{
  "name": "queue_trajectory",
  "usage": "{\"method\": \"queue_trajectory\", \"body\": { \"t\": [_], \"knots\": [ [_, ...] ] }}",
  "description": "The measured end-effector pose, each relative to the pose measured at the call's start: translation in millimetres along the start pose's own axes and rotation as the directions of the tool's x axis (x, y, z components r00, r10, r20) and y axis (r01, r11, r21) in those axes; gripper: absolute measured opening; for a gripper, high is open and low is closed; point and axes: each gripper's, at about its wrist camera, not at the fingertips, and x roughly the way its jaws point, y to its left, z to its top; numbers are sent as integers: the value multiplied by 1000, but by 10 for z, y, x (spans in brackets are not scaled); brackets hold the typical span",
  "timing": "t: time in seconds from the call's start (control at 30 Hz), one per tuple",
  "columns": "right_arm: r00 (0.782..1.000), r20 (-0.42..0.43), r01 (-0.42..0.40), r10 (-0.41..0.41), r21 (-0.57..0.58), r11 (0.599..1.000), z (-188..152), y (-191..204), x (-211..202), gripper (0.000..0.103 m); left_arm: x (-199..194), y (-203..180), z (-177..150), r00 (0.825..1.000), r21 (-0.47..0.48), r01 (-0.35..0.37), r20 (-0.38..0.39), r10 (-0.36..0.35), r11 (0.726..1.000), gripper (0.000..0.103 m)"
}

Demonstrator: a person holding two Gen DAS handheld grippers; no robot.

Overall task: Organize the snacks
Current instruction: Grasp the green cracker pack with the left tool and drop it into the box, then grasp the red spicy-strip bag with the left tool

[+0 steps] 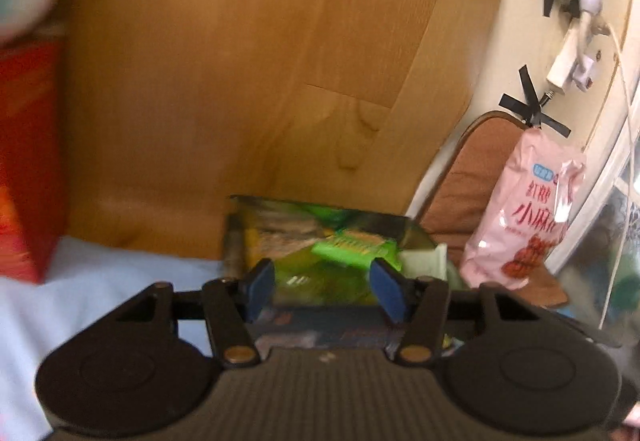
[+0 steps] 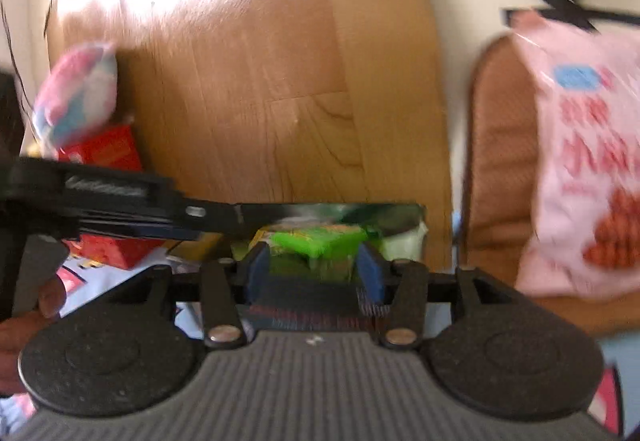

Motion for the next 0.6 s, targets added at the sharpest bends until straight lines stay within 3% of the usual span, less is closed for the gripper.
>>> {"method": "queue_trajectory", "body": {
  "t": [0.17,0.23,0.33,0.4,0.47,0.53,0.6],
  "knots": [
    [984,-148,-79,102,153,985,-384,-53,-346,52,-502,15,-469,997,32,-28,-67,30,999,56],
    [958,-212,-143,195,240,960,-569,-13,-462,52,-736,48,-727,994,4,-19,-106,20,1000,56],
    [915,-278,-206,291,298,932,-843,165,-678,51,-1046,120,-1121,985,-78,39,-166,-51,996,53],
    [906,-291,-225,308,284,932,-1004,314,-835,41,-1196,130,-1358,975,-125,71,-199,-95,990,52],
    [911,-283,-229,300,257,939,-1131,468,-1026,23,-1283,150,-1574,962,-177,95,-235,-136,980,47],
    [914,-273,-214,299,299,930,-1213,518,-1146,14,-1409,124,-1732,965,-182,113,-212,-151,977,45],
    [902,-278,-215,330,374,902,-1325,563,-1224,8,-1517,84,-1815,971,-169,101,-200,-135,980,45]
  ]
}}
